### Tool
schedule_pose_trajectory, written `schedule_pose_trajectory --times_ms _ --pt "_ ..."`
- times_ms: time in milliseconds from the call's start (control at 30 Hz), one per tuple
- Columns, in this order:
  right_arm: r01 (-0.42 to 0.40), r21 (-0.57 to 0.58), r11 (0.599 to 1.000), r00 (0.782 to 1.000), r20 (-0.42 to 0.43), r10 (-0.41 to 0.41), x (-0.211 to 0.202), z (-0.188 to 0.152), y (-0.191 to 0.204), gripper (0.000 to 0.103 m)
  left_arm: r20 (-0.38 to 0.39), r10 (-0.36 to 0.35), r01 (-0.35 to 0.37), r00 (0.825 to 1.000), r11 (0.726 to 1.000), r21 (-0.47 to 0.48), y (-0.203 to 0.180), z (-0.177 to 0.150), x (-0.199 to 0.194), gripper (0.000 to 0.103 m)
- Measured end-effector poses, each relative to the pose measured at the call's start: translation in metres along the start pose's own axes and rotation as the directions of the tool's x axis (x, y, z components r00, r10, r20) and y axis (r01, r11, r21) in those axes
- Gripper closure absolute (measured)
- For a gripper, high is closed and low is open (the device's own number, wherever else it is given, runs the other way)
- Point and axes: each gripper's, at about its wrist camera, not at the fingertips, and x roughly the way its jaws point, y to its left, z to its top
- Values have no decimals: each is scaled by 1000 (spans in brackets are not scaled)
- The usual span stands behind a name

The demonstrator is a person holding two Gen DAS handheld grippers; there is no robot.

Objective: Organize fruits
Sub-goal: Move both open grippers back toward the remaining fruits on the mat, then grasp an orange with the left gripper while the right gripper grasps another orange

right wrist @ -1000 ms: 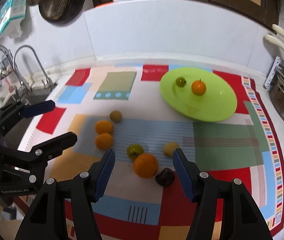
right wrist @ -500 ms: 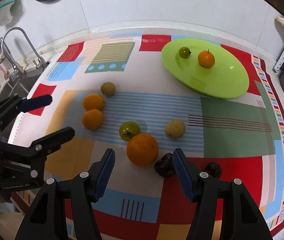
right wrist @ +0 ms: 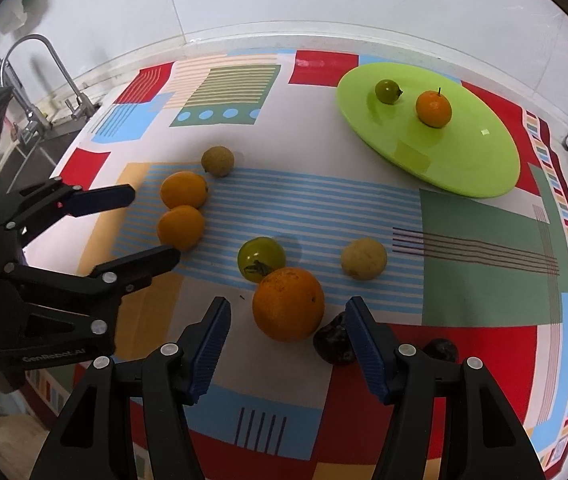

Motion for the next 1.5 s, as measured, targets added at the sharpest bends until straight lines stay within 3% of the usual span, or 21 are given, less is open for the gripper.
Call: schedule_pose_trajectory --times_ms 500,633,900,1500 --pt "36 -73 997 999 -9 -36 8 7 6 55 -48 -29 28 998 999 -20 0 1 21 72" --pt "17 -82 996 1000 -14 -18 9 8 7 62 -42 -30 29 999 999 -16 1 0 18 72" --pt "-5 -49 999 1000 12 5 5 1 3 63 0 -33 33 999 999 7 -6 1 -1 72" --pt "-23 42 999 982 189 15 -44 3 -9 64 131 -29 18 991 996 83 -26 20 -45 72"
